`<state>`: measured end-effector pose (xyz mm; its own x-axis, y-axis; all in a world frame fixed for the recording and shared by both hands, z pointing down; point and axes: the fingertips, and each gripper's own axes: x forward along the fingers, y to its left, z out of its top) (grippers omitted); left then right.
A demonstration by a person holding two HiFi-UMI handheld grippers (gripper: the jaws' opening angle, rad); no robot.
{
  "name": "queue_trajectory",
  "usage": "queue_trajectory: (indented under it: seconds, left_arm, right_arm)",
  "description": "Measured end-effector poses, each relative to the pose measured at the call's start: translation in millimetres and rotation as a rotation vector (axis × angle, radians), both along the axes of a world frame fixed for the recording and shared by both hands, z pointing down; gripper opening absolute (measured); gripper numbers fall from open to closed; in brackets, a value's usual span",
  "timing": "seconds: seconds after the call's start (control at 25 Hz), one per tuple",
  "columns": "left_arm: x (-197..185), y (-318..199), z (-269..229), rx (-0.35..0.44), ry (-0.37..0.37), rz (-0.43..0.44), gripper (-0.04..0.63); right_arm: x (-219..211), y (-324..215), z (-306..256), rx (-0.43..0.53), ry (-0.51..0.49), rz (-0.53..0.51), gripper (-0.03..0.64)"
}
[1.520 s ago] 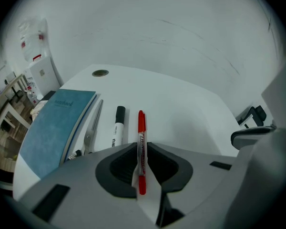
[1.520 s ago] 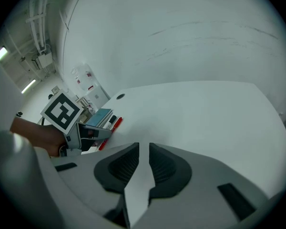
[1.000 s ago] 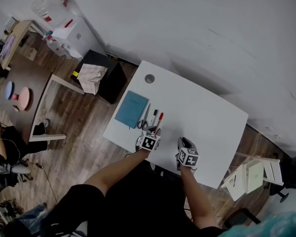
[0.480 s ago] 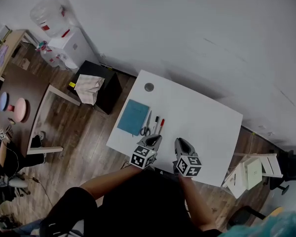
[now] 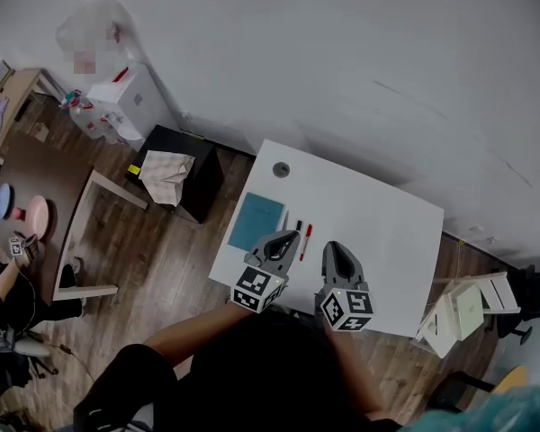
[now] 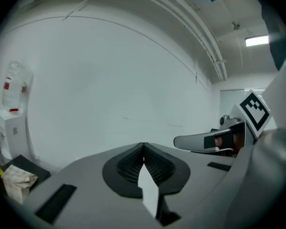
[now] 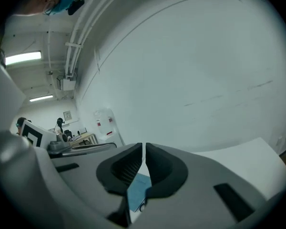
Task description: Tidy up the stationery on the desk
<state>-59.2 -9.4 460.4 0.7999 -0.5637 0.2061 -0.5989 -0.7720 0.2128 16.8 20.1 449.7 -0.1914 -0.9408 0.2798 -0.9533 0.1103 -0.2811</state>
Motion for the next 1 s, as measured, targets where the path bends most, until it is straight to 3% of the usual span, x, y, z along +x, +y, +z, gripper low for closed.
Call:
queue_trajectory:
  seconds: [0.24,0.44,0.6,0.8,1.0]
  left_arm:
    - [-22,8,-23,0.046,0.031,-0.055,0.014]
    - [-41,9,-32,0.124,0.030,-0.076,0.014]
    - [-48,11,-34,0.117,0.060,-0.101,0.014]
    - [-45,17,-36,0.146,0.052,-0.073,0.014]
    - [-56,11,-32,0.142,0.050,-0.098,0.014]
  right_arm:
    - [-53,-2,-17,0.068,0.097,-0.039,0.038]
    - [-62,-1,-19,0.105,0.170,0.016,0.037]
    - [-73,4,-22,0.123,0.214,0.010,0.037]
    - [-81,4,-22,0.132,0.218,-0.023,0.034]
    - [-88,1,-20,0.135,0.213,-0.046,0.032]
